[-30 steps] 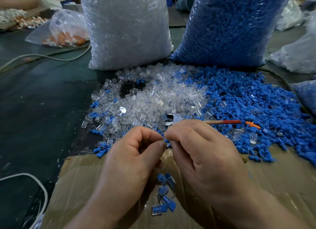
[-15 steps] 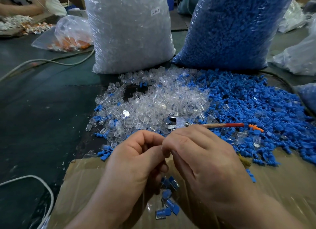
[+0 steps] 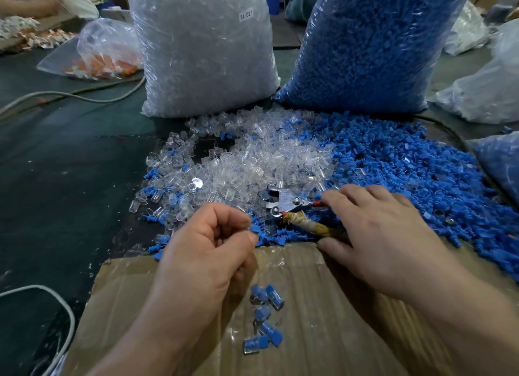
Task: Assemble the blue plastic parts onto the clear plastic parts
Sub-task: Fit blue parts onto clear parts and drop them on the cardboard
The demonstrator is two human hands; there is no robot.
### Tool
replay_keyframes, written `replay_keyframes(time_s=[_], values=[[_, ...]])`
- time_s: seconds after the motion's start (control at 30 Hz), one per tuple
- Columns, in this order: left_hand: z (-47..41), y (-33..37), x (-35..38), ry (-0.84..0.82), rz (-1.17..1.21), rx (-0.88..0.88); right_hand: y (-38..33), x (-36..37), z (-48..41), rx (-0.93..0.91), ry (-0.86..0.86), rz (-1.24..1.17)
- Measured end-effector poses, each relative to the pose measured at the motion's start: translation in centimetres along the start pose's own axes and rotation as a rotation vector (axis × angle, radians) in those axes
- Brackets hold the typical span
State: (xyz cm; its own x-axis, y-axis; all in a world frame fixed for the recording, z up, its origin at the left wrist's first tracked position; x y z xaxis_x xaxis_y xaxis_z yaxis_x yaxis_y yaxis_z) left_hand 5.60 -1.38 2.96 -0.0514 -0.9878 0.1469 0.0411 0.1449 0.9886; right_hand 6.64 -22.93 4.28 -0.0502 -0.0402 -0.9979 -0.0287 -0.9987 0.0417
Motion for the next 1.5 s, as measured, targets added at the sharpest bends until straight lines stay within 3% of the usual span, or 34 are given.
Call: replay_keyframes(time_s=[0.13, 0.3, 0.47, 0.53, 0.7, 0.97, 1.5], values=[[0.0, 0.0, 0.1, -0.01, -0.12, 0.047, 0.1, 0.1, -0.6, -0.011, 0.009, -0.005], [-0.1, -0.4, 0.2, -0.002, -0.104, 0.037, -0.1, 0.1, -1.0, 0.006, 0.09, -0.052], [-0.4, -0.6, 0.0, 0.036, -0.051, 0.047, 0.3, -1.0, -0.5, 0.018, 0.269, -0.408], [-0.5, -0.7, -0.2, 0.062, -0.015, 0.065, 0.2, -1.5, -0.1, -0.008, 0.311, -0.444], [-1.1, -1.5, -1.1, 0.069, -0.121, 0.186, -0.6, -1.5, 1.0, -0.163, 0.245, -0.312], [-1.9, -2.6, -1.9, 0.067, -0.18, 0.249, -0.6, -1.2, 1.1, -0.2, 0.171, -0.276], [-0.7, -1.4, -1.4, -0.029, 0.001, 0.274, -0.9, -1.9, 1.5, -0.226, 0.087, -0.264]])
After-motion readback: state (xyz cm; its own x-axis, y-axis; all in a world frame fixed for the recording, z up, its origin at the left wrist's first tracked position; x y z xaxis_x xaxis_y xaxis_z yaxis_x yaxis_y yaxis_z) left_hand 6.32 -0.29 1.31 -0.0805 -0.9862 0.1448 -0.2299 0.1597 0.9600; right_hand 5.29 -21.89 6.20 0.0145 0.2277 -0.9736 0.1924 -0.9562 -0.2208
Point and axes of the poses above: each hand's wrist, its own z-axis away from the middle knuckle, its own x-axis out of the palm, y = z × x, the point moved 1 cm from there along -z, towards the middle knuckle, and after that the axes turned 8 degrees about x, right-handed, at the moved point
